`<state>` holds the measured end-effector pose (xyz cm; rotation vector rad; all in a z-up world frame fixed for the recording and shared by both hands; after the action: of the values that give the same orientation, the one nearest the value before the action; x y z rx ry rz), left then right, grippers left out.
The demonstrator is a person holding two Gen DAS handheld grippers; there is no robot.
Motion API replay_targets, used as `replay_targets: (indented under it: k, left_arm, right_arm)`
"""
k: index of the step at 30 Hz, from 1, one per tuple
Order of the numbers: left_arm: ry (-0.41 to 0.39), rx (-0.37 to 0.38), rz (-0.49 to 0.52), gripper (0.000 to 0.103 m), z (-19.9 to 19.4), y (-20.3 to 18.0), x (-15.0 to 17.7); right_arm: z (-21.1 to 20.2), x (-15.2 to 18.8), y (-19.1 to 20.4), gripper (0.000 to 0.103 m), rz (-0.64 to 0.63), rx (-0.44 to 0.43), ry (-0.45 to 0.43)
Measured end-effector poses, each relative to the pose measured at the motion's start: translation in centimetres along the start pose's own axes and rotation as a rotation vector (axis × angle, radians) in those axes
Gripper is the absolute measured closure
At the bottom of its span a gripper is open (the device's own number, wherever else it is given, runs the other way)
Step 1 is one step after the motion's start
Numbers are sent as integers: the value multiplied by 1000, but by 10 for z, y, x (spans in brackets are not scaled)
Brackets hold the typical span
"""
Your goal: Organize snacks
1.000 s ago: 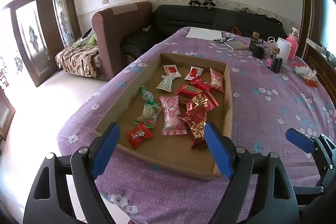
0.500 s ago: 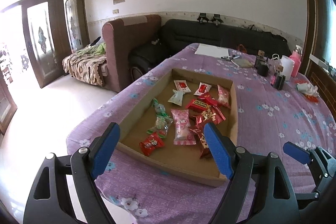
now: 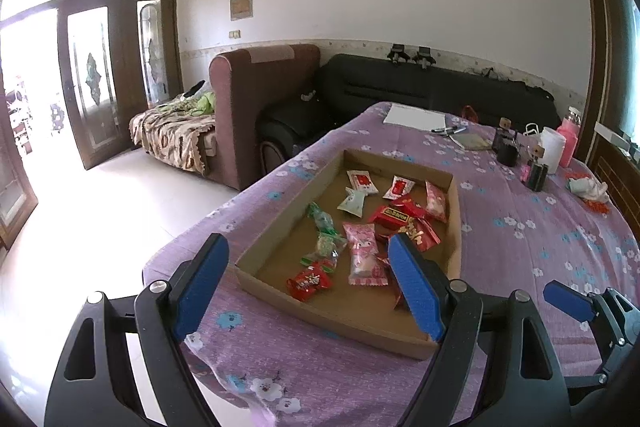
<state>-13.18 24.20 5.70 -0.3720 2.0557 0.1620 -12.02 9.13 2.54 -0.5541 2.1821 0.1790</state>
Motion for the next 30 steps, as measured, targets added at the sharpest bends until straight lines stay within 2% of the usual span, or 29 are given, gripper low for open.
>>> replay_targets:
  k: [9,14,15,18,22,27,30]
  left_arm:
    - [-54,-11,-19,20,-15,6,-4]
    - [-112,-20,-40,20,-27,9,-6]
    - [-135,-27,-49,18,-31,10,-7]
    - [-203,-35,-89,0,-46,14,-10]
    - [-299,-39,-130,0,-63,19,-8]
    - [-275,-91,-9,0,-56,2,-6]
    - [-221,-58,13,0,-46,-6,-2]
  right_arm:
    - [-16,-3,7,20,-19,-2,-36]
    - [-24,-3,11,19,-34,0,-58]
    - [-25,-3,12,19,-37,1,-63]
    - [-29,-3,12,19,-37,-2,-75]
    - [-30,-3,8,19,-29,-4,-80]
    - [-29,-1,2,19,-12,-12,-77]
    - [-29,1,1,19,-11,-15,-78]
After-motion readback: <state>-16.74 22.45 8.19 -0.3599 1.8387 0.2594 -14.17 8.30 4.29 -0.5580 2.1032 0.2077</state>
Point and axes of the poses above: each gripper's, at about its wrist camera, not at the fingertips, and z roughly the way its jaws point, y to its left, x to its underside, the point moved 3 cm from there along z, roughly the way its jaws point, and after that the axes turned 5 degrees about x, right-handed, at the moved point
